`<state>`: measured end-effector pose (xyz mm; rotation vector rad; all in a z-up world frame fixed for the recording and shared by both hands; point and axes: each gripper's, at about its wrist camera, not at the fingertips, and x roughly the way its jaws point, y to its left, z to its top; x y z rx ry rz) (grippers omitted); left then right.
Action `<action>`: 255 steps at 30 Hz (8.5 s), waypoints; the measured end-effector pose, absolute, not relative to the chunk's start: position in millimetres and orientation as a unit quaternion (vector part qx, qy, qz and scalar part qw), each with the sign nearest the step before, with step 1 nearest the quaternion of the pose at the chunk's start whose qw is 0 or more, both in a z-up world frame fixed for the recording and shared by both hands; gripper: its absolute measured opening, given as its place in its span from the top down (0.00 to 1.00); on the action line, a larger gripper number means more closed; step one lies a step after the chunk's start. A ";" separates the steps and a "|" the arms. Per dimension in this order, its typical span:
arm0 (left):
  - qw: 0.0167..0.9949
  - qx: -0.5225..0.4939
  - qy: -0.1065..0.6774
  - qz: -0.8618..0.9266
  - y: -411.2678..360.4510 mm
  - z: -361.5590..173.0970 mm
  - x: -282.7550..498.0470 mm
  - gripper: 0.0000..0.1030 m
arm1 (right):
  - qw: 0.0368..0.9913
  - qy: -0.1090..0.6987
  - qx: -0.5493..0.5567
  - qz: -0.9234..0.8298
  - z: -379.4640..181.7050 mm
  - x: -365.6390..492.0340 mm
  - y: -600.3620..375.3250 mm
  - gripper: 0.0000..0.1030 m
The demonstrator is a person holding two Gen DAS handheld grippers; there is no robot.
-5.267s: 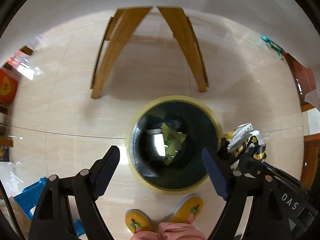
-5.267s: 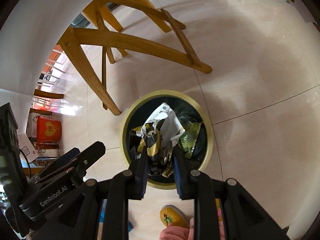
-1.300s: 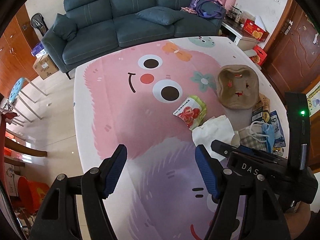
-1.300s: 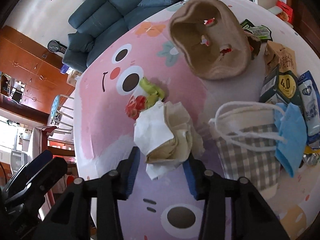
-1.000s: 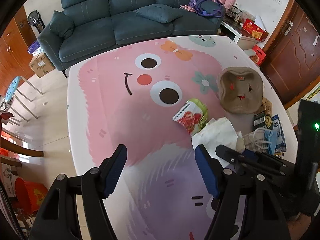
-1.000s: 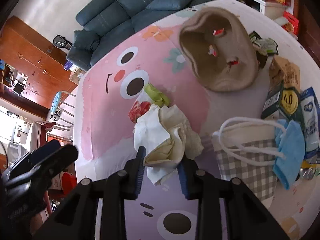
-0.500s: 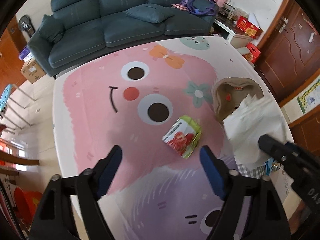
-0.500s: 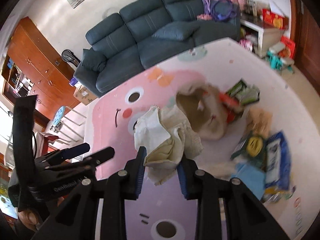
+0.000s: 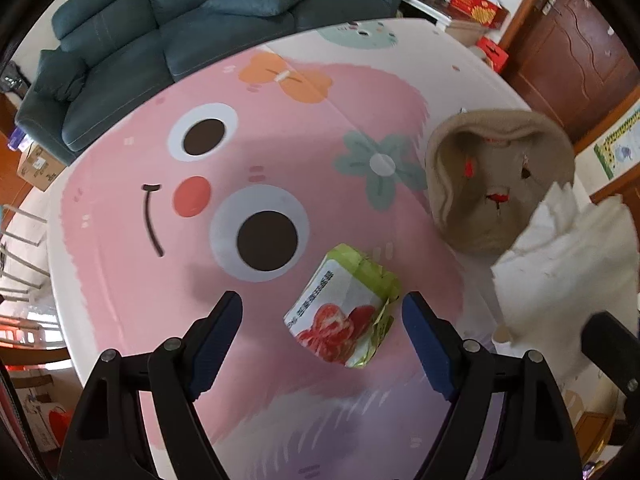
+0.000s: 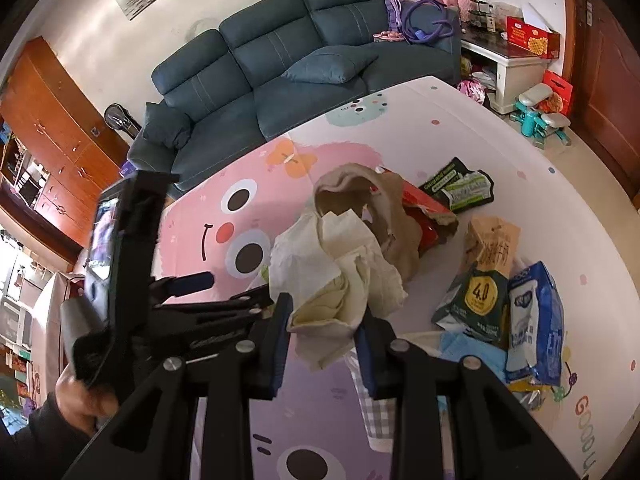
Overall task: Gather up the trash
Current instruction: 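Grasp the white tissue bundle with the right tool while the left tool grasps the snack packet, then carry the tissue bundle and snack packet down over the trash bin, then open both tools to drop the tissue and packet into the bin, then raise both tools back over the table clutter, then grasp the beige paper bowl with the left tool while the right tool grasps the red packet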
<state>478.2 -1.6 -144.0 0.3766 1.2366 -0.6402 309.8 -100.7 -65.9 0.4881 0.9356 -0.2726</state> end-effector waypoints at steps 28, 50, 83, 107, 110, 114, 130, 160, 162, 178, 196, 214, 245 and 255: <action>0.789 0.079 0.540 -0.281 45.0 -67.0 376.3 0.83 | 0.863 0.436 0.245 -0.074 -37.9 241.9 -98.3 0.71; 0.854 -0.008 0.489 -0.179 -11.9 -4.5 70.7 0.83 | 0.881 0.435 0.155 0.100 9.7 7.5 -185.1 0.71; 0.788 0.032 0.592 -0.165 -54.0 -375.6 -1.1 0.77 | 0.762 0.610 0.218 0.000 -387.8 -52.7 -200.5 0.71; 0.784 0.038 0.609 -0.117 -40.9 -437.8 7.6 0.20 | 0.759 0.614 0.215 -0.020 -458.1 -43.3 -195.4 0.54; 0.787 0.041 0.605 -0.116 -40.0 -423.8 5.8 0.20 | 0.765 0.605 0.222 -0.023 -441.8 -49.2 -195.0 0.54; 0.789 0.037 0.602 -0.114 -35.8 -404.2 3.9 0.20 | 0.767 0.596 0.235 -0.026 -421.2 -55.2 -193.9 0.54; 0.782 0.032 0.614 -0.101 -12.1 -257.2 -29.8 0.20 | 0.780 0.579 0.238 -0.014 -268.3 -79.4 -189.6 0.54; 0.890 0.037 0.434 -0.133 -53.2 81.9 28.5 0.20 | 0.903 0.411 0.115 0.044 33.9 -34.8 -229.7 0.54; 0.890 0.048 0.432 -0.135 -56.9 87.9 45.9 0.20 | 0.906 0.405 0.118 0.040 39.9 -22.0 -233.0 0.54; 0.836 0.089 0.495 -0.221 -83.8 36.8 288.8 0.20 | 0.891 0.408 0.186 -0.071 33.7 153.1 -240.3 0.54; 0.779 0.056 0.588 -0.210 -119.3 -93.2 438.7 0.40 | 0.848 0.475 0.202 -0.123 -41.9 283.6 -243.0 0.54; 0.787 -0.021 0.586 -0.189 -31.1 -94.4 454.1 0.91 | 0.838 0.529 0.118 -0.062 -83.5 375.2 -196.2 0.54; 0.785 -0.071 0.587 -0.183 8.9 -93.6 453.0 0.91 | 0.799 0.595 -0.009 -0.088 -130.1 413.8 -156.5 0.56; 0.804 -0.060 0.558 -0.197 19.9 -45.7 405.6 0.91 | 0.840 0.522 0.138 -0.050 -45.4 344.8 -173.5 0.56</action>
